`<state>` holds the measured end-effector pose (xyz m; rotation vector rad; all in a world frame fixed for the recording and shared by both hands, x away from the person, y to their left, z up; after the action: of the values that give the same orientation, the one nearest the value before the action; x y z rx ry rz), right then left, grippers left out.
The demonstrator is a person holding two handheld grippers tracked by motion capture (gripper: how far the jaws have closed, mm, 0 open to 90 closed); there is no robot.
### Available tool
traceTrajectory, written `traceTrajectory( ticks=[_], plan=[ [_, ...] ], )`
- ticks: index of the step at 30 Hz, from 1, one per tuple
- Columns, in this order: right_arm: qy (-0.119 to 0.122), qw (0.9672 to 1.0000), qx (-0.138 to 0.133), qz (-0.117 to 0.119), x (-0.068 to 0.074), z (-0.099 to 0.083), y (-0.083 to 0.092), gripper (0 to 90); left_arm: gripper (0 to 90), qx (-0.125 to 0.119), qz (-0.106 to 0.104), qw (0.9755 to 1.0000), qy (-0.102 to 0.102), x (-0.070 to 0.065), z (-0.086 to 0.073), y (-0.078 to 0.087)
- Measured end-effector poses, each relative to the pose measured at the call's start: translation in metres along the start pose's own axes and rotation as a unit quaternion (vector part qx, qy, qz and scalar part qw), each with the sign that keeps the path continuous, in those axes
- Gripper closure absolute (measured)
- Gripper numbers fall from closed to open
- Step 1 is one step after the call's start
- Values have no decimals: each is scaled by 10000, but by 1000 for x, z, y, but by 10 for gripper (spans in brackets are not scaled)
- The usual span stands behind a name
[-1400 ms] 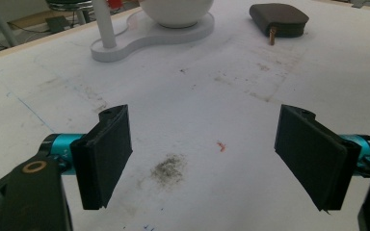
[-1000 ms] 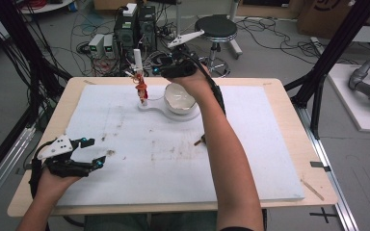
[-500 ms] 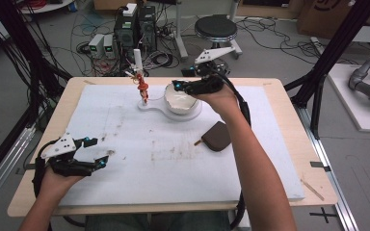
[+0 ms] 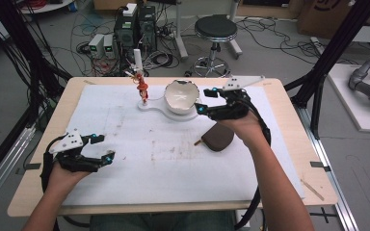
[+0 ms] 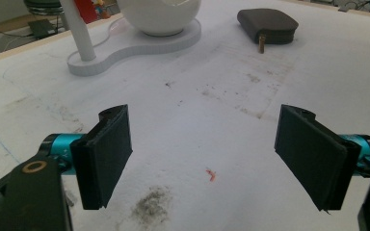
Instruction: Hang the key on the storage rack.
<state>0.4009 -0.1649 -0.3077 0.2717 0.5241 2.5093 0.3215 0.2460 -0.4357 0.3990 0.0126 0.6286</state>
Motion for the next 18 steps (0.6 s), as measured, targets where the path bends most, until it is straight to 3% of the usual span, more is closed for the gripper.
traceTrajectory(
  ticks=[8,18],
  plan=[
    [-292,9995,-82,-128,-7,-37,25,350,206,-46,-79,10000,16,1,3,-9],
    [-674,9971,-290,-188,-5,-81,46,337,206,-147,-89,9998,74,3,5,-13]
  ],
)
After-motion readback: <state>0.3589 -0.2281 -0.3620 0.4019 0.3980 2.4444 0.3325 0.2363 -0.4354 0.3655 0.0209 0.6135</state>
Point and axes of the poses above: each handheld gripper's, and its own axes: y roughly backward along the jaws, z roughly out of its top, x roughly to its left, the point moved 4 cm from there along -y, roughly forward along the jaws, and after that the axes turned 8 degrees about -y, right-handed, at the moved point
